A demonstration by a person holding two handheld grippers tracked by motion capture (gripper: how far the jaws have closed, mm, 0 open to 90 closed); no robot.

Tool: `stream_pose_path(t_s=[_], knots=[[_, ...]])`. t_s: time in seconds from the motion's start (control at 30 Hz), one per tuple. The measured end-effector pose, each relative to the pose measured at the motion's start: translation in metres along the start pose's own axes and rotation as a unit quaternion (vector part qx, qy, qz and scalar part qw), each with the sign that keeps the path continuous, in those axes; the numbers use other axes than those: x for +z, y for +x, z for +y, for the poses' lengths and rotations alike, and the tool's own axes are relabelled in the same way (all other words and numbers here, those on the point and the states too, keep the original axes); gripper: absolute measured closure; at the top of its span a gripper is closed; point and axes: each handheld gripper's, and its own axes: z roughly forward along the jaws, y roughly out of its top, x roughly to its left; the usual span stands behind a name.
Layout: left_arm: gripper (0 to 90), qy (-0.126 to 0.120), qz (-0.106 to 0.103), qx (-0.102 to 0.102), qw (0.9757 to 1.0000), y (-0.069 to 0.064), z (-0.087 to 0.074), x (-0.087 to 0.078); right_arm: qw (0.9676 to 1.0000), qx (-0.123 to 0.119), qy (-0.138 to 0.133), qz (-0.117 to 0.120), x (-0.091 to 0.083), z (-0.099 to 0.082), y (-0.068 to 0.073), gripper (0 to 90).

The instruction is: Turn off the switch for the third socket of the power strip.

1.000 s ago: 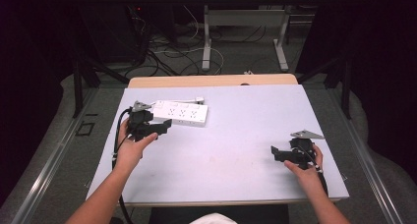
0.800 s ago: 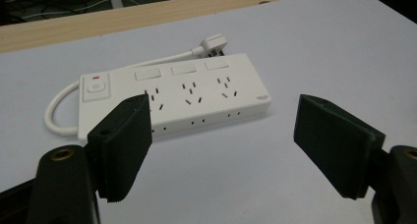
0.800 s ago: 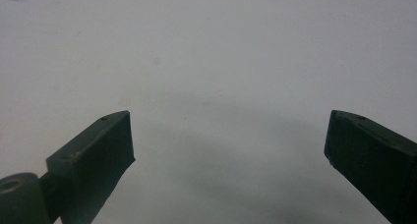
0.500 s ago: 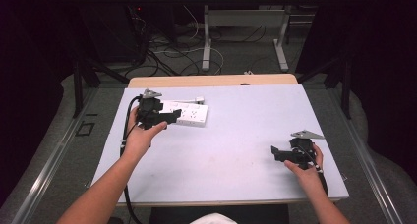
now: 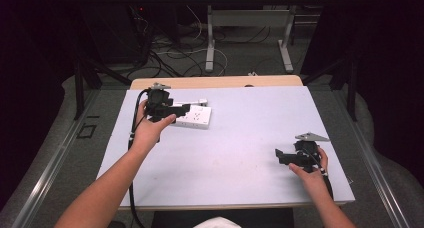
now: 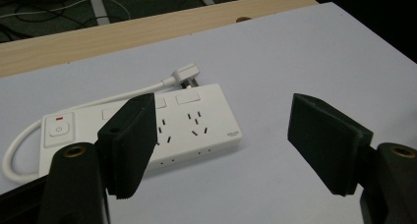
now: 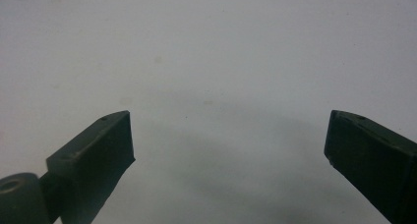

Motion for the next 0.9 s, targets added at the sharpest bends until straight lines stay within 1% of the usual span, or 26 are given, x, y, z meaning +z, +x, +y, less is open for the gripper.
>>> stream_pose_path(t_s=[0.1, 0.3, 0.37, 0.53, 0.63, 0.73, 0.9], knots=[[28.0, -0.002, -0.002, -0.008, 1.0000, 0.000, 0.006, 0.002, 1.0000, 0.002, 0.000, 0.000, 0.000, 0.000, 0.000, 4.0], [28.8, -0.001, 0.001, -0.015, 0.9999, 0.000, 0.017, 0.008, 1.0000, 0.001, 0.000, 0.000, 0.000, 0.000, 0.000, 4.1], [29.3, 0.003, 0.003, -0.014, 0.9999, -0.001, 0.021, 0.011, 1.0000, 0.001, 0.000, 0.000, 0.001, 0.000, 0.000, 4.0], [30.0, 0.003, 0.008, -0.008, 0.9999, -0.002, 0.029, 0.017, 1.0000, 0.003, 0.000, 0.000, 0.000, 0.000, 0.000, 4.1], [30.0, 0.005, 0.010, -0.010, 0.9999, -0.004, 0.033, 0.020, 1.0000, 0.002, -0.001, -0.001, -0.001, 0.000, -0.001, 4.0], [30.9, 0.009, 0.015, -0.004, 0.9998, -0.005, 0.038, 0.024, 1.0000, 0.004, -0.001, -0.002, -0.001, 0.000, -0.001, 4.0], [31.2, 0.010, 0.020, -0.009, 0.9997, -0.007, 0.043, 0.030, 1.0000, 0.004, 0.000, 0.000, -0.001, 0.000, -0.001, 4.0]])
